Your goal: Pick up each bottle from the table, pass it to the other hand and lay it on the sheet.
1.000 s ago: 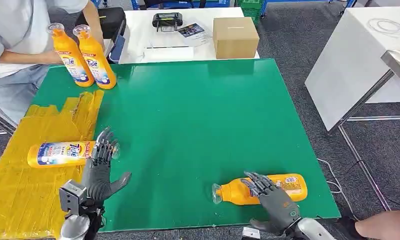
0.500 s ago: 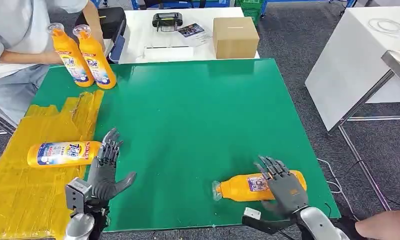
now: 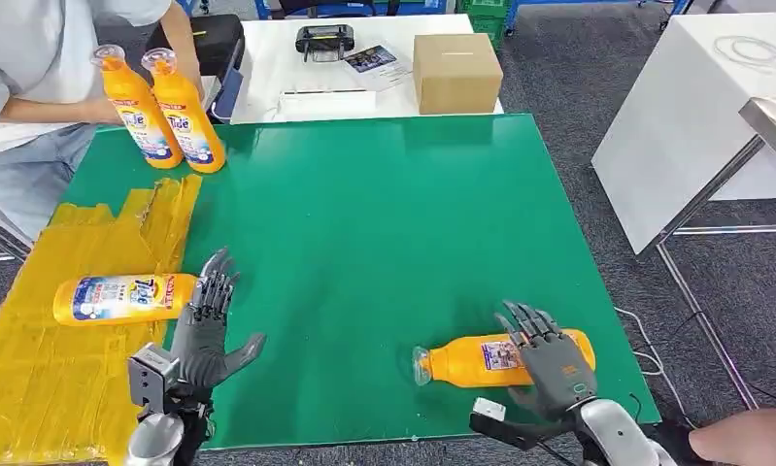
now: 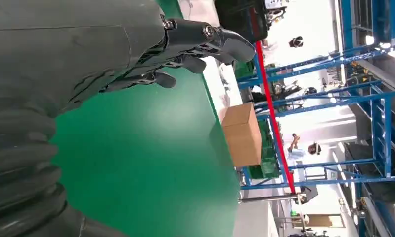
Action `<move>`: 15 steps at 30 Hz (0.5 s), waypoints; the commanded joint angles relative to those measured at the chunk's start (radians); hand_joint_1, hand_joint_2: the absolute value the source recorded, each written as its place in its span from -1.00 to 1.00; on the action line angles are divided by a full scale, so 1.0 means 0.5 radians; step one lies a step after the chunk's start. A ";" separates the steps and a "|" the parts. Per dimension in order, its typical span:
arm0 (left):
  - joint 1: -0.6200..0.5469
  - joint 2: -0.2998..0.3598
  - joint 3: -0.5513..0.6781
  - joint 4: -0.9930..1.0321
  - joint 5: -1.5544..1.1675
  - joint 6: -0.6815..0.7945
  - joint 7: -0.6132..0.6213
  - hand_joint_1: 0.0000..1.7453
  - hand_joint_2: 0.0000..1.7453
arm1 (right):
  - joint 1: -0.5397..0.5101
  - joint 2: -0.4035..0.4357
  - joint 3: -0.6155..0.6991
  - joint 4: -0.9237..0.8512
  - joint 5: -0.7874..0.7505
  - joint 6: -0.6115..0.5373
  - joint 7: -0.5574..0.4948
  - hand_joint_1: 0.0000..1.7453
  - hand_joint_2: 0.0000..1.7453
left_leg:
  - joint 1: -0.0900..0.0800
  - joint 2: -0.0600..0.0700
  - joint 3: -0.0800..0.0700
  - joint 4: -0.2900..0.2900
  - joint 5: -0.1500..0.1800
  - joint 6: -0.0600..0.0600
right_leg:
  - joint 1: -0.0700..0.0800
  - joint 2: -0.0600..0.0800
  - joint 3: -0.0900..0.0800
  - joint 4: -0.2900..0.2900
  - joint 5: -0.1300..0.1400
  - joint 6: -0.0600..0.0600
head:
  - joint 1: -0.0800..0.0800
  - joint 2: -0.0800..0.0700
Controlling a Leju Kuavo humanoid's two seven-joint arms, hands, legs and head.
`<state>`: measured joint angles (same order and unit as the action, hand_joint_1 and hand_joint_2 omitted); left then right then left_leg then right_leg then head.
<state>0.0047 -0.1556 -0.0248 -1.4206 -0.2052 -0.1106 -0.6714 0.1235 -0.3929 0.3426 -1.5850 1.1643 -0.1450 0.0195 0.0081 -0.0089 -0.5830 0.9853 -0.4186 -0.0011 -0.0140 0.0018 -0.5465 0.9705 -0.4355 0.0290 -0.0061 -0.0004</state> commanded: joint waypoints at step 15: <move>-0.153 0.001 0.007 0.220 0.021 -0.034 0.013 -1.00 1.00 | -0.197 -0.048 -0.130 0.585 0.056 0.291 0.104 -1.00 1.00 | 0.001 -0.003 0.008 -0.002 -0.001 0.001 | 0.001 -0.005 0.010 -0.004 -0.001 -0.001 | 0.000 0.000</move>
<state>-0.0292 -0.1556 -0.0237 -1.3890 -0.1946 -0.1263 -0.6714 0.0448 -0.4070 0.2922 -1.4287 1.1811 -0.0255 0.0481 0.0082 -0.0088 -0.5812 0.9853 -0.4187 -0.0010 -0.0140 0.0019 -0.5453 0.9703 -0.4355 0.0290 -0.0061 -0.0004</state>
